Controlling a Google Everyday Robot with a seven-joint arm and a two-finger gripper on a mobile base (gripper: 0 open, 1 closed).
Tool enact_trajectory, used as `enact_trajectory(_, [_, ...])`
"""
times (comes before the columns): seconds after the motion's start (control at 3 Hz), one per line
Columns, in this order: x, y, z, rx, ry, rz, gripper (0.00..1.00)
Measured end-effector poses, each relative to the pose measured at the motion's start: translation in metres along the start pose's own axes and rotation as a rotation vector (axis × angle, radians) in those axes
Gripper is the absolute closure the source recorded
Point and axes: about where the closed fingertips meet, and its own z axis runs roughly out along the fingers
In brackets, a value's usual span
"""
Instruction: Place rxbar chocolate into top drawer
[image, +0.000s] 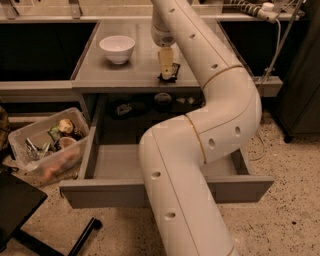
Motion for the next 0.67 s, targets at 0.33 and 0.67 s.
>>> enact_trajectory(0.33, [0.019, -0.005, -0.001, 0.0, 0.142, -0.058, 0.0])
enact_trajectory(0.67, [0.038, 0.018, 0.007, -0.097, 0.211, -0.074, 0.0])
